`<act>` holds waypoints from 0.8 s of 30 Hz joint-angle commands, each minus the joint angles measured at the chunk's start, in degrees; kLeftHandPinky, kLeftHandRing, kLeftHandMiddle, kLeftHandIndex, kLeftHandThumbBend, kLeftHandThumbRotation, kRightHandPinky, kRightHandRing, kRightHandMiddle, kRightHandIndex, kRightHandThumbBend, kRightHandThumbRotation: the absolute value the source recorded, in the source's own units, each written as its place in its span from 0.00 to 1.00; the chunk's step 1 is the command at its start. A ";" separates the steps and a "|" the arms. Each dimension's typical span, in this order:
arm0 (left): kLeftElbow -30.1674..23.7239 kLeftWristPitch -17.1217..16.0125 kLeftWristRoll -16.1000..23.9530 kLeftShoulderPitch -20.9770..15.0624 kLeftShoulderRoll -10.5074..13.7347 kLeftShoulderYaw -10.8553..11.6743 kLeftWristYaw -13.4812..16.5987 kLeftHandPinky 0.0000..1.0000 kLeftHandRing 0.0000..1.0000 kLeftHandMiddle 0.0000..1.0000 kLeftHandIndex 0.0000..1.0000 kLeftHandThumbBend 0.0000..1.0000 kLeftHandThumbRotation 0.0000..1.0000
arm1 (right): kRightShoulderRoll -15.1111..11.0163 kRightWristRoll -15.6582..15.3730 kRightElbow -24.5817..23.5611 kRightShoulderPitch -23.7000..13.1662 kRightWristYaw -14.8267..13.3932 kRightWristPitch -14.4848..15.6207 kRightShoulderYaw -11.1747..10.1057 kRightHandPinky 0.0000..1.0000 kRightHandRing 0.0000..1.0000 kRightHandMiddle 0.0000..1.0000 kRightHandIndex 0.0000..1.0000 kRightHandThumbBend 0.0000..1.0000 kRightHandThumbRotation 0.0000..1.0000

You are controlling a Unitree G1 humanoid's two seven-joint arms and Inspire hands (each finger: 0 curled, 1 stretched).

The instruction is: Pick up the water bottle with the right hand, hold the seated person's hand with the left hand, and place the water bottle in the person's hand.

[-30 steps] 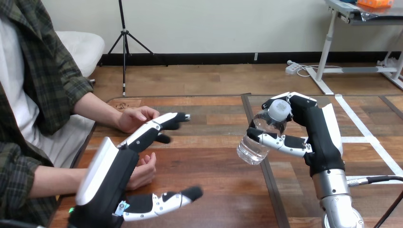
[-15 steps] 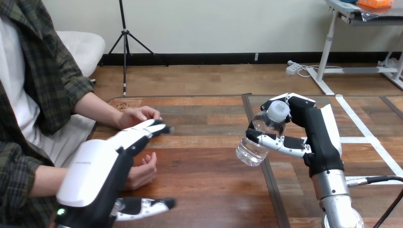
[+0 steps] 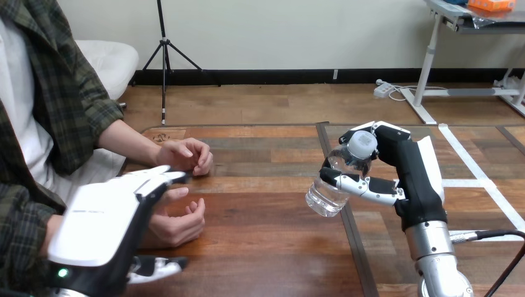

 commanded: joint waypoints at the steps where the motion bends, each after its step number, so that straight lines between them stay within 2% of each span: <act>1: -2.82 4.35 3.50 -2.47 2.40 -1.87 1.32 0.71 0.78 0.80 0.75 1.00 0.02 | 0.63 0.96 -2.69 -3.34 -0.11 -1.26 -0.39 0.38 0.42 0.48 0.48 0.74 0.00; 8: -2.89 10.01 6.61 -2.58 3.89 -3.58 1.19 0.72 0.77 0.79 0.75 1.00 0.04 | 0.83 1.66 -2.40 -3.41 0.68 -1.29 -0.54 0.38 0.42 0.48 0.48 0.74 0.00; 13: -2.71 14.56 8.67 -3.03 4.59 -4.88 -0.24 0.72 0.76 0.79 0.75 1.00 0.04 | 0.92 1.59 -2.31 -3.48 0.79 -1.31 -0.65 0.37 0.42 0.47 0.48 0.74 0.00; 24: -0.85 20.47 8.65 -4.50 6.40 -7.49 -1.64 0.71 0.75 0.77 0.74 0.99 0.01 | 0.93 1.60 -1.93 -3.73 1.24 -1.58 -0.61 0.37 0.41 0.47 0.48 0.74 0.00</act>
